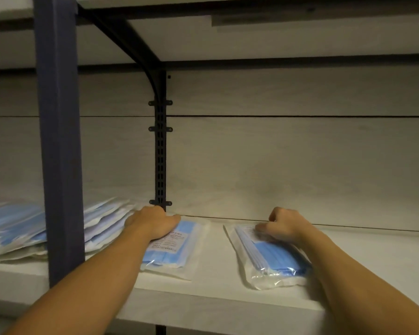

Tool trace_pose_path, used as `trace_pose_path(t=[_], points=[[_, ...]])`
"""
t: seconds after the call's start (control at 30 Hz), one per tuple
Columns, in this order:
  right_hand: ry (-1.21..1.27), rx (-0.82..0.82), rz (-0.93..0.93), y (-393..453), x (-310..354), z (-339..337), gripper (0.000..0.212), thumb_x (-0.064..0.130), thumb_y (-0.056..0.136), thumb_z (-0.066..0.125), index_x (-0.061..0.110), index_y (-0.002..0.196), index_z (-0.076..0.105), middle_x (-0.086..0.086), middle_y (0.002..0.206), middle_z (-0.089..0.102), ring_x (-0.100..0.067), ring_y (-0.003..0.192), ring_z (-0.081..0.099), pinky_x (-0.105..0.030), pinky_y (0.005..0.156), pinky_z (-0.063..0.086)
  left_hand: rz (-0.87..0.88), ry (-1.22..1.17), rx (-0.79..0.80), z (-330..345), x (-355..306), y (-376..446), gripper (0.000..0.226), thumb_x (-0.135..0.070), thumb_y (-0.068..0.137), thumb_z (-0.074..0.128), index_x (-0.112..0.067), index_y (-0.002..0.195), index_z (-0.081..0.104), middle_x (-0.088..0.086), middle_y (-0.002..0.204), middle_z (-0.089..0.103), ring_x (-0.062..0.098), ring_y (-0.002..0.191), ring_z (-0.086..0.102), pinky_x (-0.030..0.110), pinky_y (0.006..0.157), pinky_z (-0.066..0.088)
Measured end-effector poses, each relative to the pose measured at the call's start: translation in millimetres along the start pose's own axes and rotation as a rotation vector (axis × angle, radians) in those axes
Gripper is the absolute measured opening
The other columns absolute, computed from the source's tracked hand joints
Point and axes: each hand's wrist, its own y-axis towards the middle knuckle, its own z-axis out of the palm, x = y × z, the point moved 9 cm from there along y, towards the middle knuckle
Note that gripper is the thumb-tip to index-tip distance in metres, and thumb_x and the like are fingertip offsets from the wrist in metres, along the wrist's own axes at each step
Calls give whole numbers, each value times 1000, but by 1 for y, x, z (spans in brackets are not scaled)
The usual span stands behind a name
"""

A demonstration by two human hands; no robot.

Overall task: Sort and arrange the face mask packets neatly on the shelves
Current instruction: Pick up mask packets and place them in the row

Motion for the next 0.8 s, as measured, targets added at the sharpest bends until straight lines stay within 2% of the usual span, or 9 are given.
trace_pose_path(t=[0.07,0.13,0.27,0.37,0.5,0.6,0.67,0.73,0.8], points=[[12,45,0,1,3,3,68,71,63,61,20,108,61,-3,106,65,-21,95,63,-43,90,56,7,-101,49,3,0,-1,59,-73,80,41,-20,97,62,0,94,64,20,87,64,30,68,45],[51,78,3,2,4,6,75,74,62,62,19,112,59,-3,109,65,-22,96,63,-43,91,56,12,-248,101,7,-2,0,63,-74,71,45,-18,93,63,1,89,66,19,81,66,30,64,45],[70,135,36,4,-1,13,87,80,47,64,26,115,56,-3,114,64,-24,104,61,-45,93,55,12,-400,219,11,-9,-10,51,-67,75,61,-21,97,63,-1,94,68,15,82,67,31,70,52],[32,216,62,-2,-4,17,86,75,47,63,33,122,54,-4,122,58,-26,118,49,-47,100,46,4,-434,291,15,-11,-13,43,-56,80,70,-20,99,57,1,98,67,17,85,67,33,76,52],[125,294,64,-10,-2,18,72,61,55,71,32,119,55,-2,118,59,-24,111,56,-46,102,47,-38,-525,242,15,-4,-4,55,-48,77,79,-10,112,61,5,103,70,24,90,71,41,85,57],[251,297,90,-10,-6,18,93,59,51,82,29,131,44,-1,120,56,-24,105,61,-45,97,53,-29,-559,213,15,-5,0,63,-52,76,80,-6,115,60,1,107,68,20,87,69,36,75,56],[262,251,102,-6,-10,15,112,64,45,86,26,139,38,-2,125,54,-25,106,60,-44,96,53,-11,-581,178,10,-10,-3,46,-49,87,73,-13,106,51,-1,110,61,14,84,63,33,71,52],[236,216,115,-6,-11,11,124,70,38,87,22,141,37,-4,128,53,-26,107,59,-44,96,53,11,-630,141,5,-14,-7,30,-45,95,65,-21,91,47,-2,97,59,11,78,59,29,68,50],[199,210,130,-7,-11,9,126,76,31,84,18,135,43,-4,123,56,-26,103,61,-43,92,55,42,-684,121,1,-16,-7,28,-46,97,62,-23,98,45,-8,91,54,9,79,58,28,64,46]])
